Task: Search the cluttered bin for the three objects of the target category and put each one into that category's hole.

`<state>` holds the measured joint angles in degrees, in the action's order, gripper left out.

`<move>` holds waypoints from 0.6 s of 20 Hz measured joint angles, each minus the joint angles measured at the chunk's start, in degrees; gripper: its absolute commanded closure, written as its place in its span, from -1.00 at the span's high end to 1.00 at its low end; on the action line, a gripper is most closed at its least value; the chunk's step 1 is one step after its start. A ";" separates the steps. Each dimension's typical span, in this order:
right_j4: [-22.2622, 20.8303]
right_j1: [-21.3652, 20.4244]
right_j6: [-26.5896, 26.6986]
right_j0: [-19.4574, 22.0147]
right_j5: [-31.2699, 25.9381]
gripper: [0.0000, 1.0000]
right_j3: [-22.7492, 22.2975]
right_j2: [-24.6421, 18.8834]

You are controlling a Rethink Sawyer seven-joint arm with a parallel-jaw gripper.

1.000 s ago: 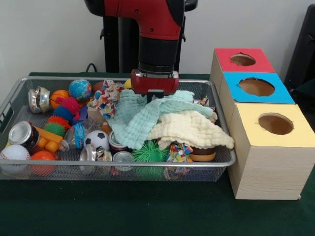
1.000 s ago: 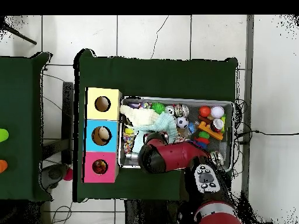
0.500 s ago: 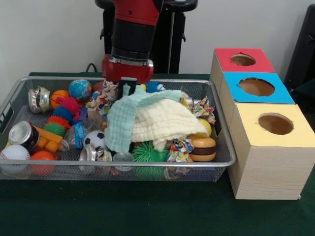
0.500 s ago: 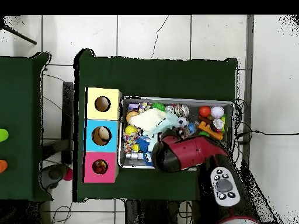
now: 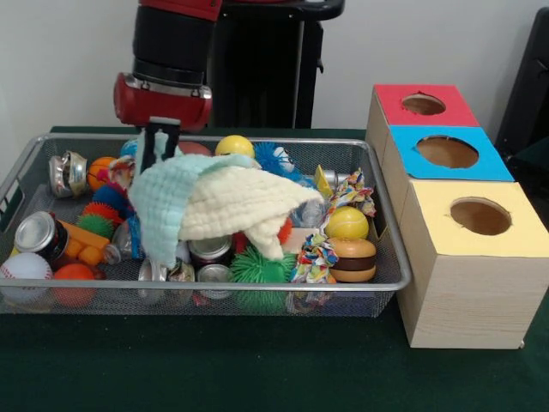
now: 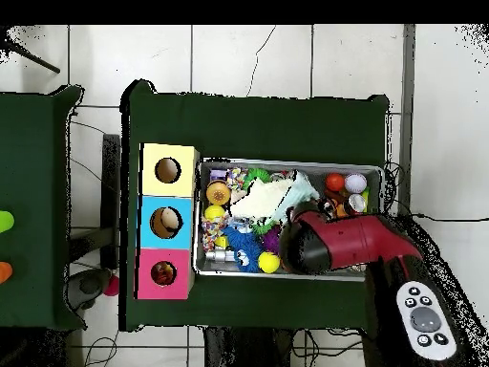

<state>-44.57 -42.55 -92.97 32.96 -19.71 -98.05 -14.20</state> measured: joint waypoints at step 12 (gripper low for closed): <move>-1.25 -1.88 4.30 3.13 -1.57 -1.00 0.61 -6.45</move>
<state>-45.82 -44.43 -88.66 36.09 -21.28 -97.45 -20.64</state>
